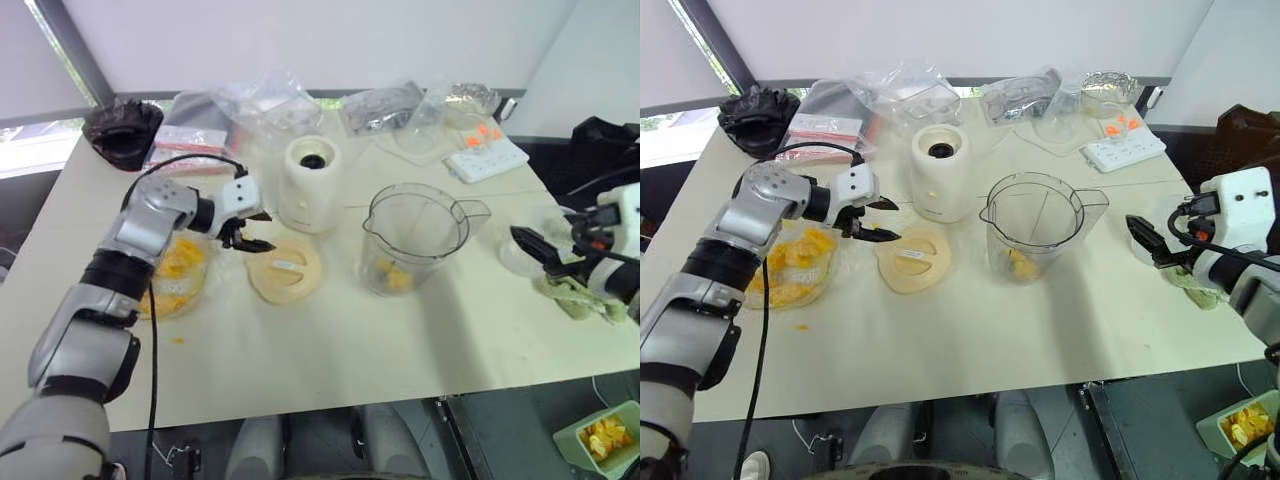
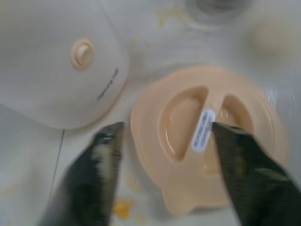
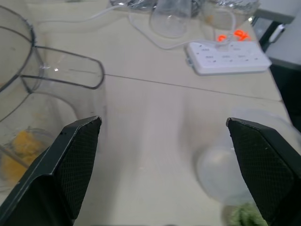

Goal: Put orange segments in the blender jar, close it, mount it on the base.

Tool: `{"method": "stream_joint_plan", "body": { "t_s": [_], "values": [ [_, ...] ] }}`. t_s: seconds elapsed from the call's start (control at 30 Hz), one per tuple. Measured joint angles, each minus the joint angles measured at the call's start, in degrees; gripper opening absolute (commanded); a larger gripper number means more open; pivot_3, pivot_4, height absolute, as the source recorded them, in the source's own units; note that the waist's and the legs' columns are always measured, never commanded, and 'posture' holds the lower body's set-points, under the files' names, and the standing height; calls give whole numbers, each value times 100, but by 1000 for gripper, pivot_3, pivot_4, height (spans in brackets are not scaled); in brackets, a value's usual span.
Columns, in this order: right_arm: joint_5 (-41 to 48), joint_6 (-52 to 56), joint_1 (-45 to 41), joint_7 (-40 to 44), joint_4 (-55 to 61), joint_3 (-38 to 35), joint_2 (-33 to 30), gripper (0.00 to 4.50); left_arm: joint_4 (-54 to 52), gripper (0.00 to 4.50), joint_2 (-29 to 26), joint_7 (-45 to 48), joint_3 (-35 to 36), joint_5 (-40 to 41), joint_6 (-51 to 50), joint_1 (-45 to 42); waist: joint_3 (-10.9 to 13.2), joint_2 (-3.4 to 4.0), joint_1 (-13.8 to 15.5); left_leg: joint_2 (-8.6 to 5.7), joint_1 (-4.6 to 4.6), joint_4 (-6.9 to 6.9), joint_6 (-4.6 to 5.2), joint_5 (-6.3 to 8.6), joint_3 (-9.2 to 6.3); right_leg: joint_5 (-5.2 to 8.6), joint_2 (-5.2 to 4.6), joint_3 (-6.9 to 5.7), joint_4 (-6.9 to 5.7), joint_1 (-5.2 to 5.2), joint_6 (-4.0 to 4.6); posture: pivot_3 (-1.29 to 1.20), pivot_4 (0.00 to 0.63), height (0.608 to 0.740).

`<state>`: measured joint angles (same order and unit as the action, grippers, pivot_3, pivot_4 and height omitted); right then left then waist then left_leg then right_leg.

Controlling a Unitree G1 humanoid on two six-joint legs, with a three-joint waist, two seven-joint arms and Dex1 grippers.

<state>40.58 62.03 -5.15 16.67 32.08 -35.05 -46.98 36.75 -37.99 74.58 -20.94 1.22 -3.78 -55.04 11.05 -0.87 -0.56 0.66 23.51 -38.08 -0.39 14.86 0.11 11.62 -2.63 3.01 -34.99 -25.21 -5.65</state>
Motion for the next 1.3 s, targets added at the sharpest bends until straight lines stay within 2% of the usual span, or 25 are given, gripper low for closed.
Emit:
{"method": "stream_joint_plan", "body": {
  "t_s": [0.2,0.43,0.73,1.03,1.3],
  "values": [
    [-68,-79,66,-234,271,39,364,4467,1534,1649,550,445,-82,-408,724,-670,1,-5,-5,-2,5,-7,0,0,-1,-1,-1,0,-1,0,-2,0,150,740],
    [-103,-80,166,-434,457,37,593,4467,2570,1649,910,678,-195,-952,1480,-927,1,-5,-14,0,3,-7,3,2,-4,-1,5,-1,-11,-2,-2,0,150,740],
    [-94,-78,209,-557,635,32,677,4467,3158,1649,1228,648,-214,-1423,1951,-1134,1,-5,-8,-1,4,-8,3,2,-4,-2,3,0,-12,-2,-3,0,150,740],
    [-88,-66,207,-567,709,29,676,4467,3600,1649,1755,285,-475,-2077,2039,-1188,1,-6,-8,-1,3,-9,3,1,-5,-2,4,0,-13,-1,-5,0,150,740],
    [-91,-27,340,-577,803,14,685,4467,3723,1649,1930,9,-536,-2416,2041,-1291,-6,-6,-9,-1,-16,-10,3,2,-7,-2,5,-1,-17,18,-4,0,150,740]
  ]
}}
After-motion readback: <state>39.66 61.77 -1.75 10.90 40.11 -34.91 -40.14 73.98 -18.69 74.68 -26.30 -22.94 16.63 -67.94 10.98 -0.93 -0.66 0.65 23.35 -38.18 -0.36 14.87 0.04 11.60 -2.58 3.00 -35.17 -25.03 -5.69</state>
